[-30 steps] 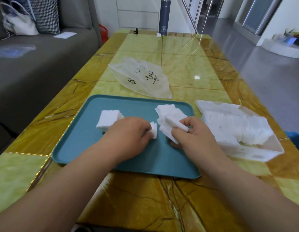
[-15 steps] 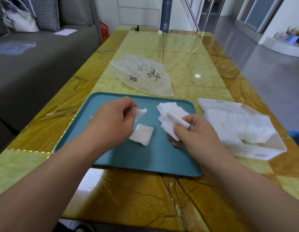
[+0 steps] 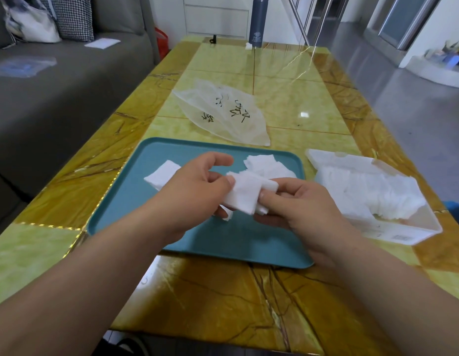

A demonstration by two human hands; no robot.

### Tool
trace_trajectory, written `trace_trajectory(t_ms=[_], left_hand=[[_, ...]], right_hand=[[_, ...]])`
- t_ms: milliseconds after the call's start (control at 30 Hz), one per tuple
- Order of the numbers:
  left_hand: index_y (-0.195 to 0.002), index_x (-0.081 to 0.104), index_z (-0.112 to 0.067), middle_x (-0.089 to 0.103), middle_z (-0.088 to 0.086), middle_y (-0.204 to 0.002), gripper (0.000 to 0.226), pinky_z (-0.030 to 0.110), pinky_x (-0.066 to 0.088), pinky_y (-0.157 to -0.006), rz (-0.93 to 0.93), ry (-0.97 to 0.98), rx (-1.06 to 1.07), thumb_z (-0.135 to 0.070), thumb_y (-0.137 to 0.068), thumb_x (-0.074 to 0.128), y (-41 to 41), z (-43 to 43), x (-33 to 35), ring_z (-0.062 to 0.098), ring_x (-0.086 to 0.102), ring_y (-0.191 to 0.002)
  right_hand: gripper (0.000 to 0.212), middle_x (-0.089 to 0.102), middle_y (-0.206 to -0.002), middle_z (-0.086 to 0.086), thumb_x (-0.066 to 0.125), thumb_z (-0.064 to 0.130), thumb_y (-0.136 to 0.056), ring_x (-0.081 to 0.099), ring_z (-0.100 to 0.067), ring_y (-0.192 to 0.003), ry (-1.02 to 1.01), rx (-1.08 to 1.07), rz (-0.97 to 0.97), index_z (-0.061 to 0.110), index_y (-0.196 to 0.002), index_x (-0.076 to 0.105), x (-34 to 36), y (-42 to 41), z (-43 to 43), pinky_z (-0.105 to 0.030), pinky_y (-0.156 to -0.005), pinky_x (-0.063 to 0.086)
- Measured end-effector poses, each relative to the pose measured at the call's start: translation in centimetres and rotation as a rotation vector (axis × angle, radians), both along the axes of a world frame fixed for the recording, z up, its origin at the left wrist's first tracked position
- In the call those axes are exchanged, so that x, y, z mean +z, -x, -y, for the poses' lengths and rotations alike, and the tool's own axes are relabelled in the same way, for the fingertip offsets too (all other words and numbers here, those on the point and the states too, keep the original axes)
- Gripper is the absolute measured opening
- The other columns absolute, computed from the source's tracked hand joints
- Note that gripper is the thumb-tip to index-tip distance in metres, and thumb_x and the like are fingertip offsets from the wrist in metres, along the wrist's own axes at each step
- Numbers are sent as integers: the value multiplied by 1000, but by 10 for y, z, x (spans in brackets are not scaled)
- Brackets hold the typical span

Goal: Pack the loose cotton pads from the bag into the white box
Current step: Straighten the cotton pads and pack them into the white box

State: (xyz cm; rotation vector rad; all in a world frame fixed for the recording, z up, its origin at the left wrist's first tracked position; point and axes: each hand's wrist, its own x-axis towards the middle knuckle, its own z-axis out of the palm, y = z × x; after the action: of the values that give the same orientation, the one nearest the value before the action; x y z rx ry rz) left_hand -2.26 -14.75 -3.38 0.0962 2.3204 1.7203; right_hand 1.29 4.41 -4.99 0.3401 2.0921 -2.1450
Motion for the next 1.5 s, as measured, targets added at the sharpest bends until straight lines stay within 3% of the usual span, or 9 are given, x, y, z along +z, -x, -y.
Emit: trace_trajectory(t_ms=[167,400,700,833,933,1033,1167,1333,1500], left_hand=[[-126,63,-20,74,7,-100,32,46,64,-84,136,-208,58,-28,-96,72,1,-1,4,27,75,-73],[-123,65,-24,80,0,-85,41,25,54,-62,11,-170,-55,-6,-89,77,-2,1,8,7,67,-64],[-117,69,-23,76,-5,-81,32,27,55,-62,-46,-119,6,-9,-88,79,-1,-6,-3,9,66,-65],[-114,69,-24,76,0,-84,30,30,56,-60,-59,-82,28,-12,-88,79,-1,-9,-7,14,69,-71],[-110,67,-31,71,5,-83,30,28,52,-57,-152,91,73,-29,-85,83,0,-9,-11,9,64,-64],[-107,61,-36,67,-5,-75,36,26,50,-61,-319,346,67,-46,-81,82,3,-1,-14,4,60,-62],[-115,65,-33,63,-17,-100,33,28,52,-85,-397,623,-170,-38,-85,79,8,17,-14,5,62,-90],[-125,66,-35,58,-15,-128,37,32,47,-98,-412,883,-397,-40,-88,70,14,19,-24,15,58,-114],[-114,67,-31,56,-8,-120,28,37,49,-82,-492,1029,-312,-22,-95,49,15,1,-24,21,56,-115]], right_hand=[[9,79,-93,-19,73,6,-93,75,-22,-88,4,-27,10,4,-100,78,0,0,-2,-39,-83,65],[13,80,-94,-17,70,1,-94,78,-25,-95,-2,-17,13,6,-100,80,2,0,-3,-34,-79,66],[10,81,-96,-15,72,12,-96,77,-27,-102,61,65,-28,8,-102,79,1,-1,-1,-34,-82,65],[17,80,-102,-16,66,2,-96,76,-26,-104,92,141,-13,5,-108,77,2,-2,-4,-38,-89,63],[25,78,-107,-19,79,5,-87,75,-28,-107,114,210,-40,9,-112,76,1,-4,-5,-44,-97,60],[20,80,-95,-14,85,14,-83,77,-32,-99,-101,89,-82,13,-101,77,-7,-2,-3,-51,-94,61],[11,77,-89,-18,77,17,-88,77,-33,-91,-234,-29,-96,9,-94,72,-15,2,-2,-59,-90,60],[13,76,-92,-23,76,15,-88,76,-38,-93,-218,-59,-73,6,-95,70,-19,5,2,-57,-88,62],[9,78,-93,-18,76,15,-88,76,-37,-95,-213,-73,-67,10,-94,71,-20,7,3,-57,-88,62]])
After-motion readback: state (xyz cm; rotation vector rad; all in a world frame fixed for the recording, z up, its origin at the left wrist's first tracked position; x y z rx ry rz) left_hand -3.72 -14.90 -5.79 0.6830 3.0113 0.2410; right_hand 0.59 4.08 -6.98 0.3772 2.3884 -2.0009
